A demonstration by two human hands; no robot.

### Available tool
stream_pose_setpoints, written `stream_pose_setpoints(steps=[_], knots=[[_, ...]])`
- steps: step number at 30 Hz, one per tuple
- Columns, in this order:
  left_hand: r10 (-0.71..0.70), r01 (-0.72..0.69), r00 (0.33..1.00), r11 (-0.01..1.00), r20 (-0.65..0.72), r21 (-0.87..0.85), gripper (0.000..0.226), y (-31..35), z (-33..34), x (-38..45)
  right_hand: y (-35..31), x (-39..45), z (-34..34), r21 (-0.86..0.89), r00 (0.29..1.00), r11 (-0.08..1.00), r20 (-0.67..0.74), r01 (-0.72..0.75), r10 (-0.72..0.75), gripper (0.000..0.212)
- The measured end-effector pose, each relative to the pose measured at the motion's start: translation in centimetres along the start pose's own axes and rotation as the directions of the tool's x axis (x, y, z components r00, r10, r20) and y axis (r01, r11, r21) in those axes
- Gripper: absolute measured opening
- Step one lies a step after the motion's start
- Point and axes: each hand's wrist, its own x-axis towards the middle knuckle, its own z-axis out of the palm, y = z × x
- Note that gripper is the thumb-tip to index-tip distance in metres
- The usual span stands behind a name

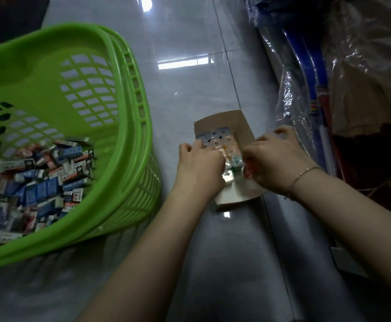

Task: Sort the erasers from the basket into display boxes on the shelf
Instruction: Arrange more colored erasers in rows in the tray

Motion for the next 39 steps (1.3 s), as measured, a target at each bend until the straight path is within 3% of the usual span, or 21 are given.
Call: stream_pose_setpoints(steps=[2,5,8,18,28,30,31,33,34,35,36,38,39], knots=[[-0.008,0.008,1.0,1.0,-0.001,0.007,0.018,0.0,0.3,0.1,0.1,0.0,0.0,-0.095,1.0,0.995,-0.018,-0.015,0.013,0.008],[-0.012,0.012,1.0,1.0,-0.006,-0.005,0.016,0.1,0.6,0.1,-0.4,0.0,0.1,-0.209,0.991,0.976,-0.105,0.063,-0.087,0.016],[-0.01,0.01,1.0,1.0,-0.008,-0.015,0.015,0.2,0.6,0.2,-0.9,0.3,0.7,-0.201,0.984,0.967,-0.054,0.156,-0.17,0.028],[-0.003,0.003,1.0,1.0,-0.014,-0.016,0.017,0.0,0.7,0.2,-0.6,2.0,2.2,-0.164,0.99,0.976,0.021,0.144,-0.142,0.026],[0.01,-0.01,1.0,1.0,-0.017,-0.008,0.023,0.0,0.7,0.1,-0.4,1.6,2.7,-0.042,0.994,0.994,-0.015,0.106,-0.106,0.022],[0.005,-0.005,0.999,1.0,-0.049,-0.005,0.021,-0.1,0.5,-0.1,-0.2,0.9,2.2,0.086,0.993,0.992,-0.072,0.095,-0.089,0.024],[-0.002,0.001,0.996,1.0,-0.093,-0.014,0.021,-0.2,0.4,-0.2,0.0,0.4,2.0,0.221,0.984,0.971,-0.168,0.087,-0.05,0.023],[-0.018,0.006,0.975,0.998,-0.22,-0.056,0.022,-0.3,0.3,-0.5,0.5,-0.7,1.8,0.499,0.919,0.865,-0.362,0.052,0.154,0.023],[-0.019,-0.003,0.963,0.997,-0.269,-0.082,0.024,-0.2,0.2,-0.5,0.8,-1.1,1.8,0.625,0.876,0.781,-0.381,0.009,0.295,0.028],[-0.007,-0.025,0.958,0.994,-0.286,-0.109,0.027,-0.1,0.1,-0.4,1.1,-1.4,1.9,0.75,0.85,0.659,-0.309,-0.059,0.427,0.034],[0.019,-0.058,0.963,0.989,-0.269,-0.139,0.031,0.0,0.0,-0.1,1.2,-1.5,2.1,0.866,0.846,0.478,-0.138,-0.15,0.516,0.039],[0.117,-0.149,0.979,0.97,-0.17,-0.19,0.041,0.7,-0.2,0.9,1.2,-1.6,2.6,0.928,0.827,0.044,0.307,-0.369,0.471,0.047],[0.179,-0.199,0.977,0.961,-0.115,-0.191,0.044,1.1,-0.3,1.6,1.0,-1.6,3.0,0.884,0.801,-0.042,0.442,-0.466,0.405,0.051]])
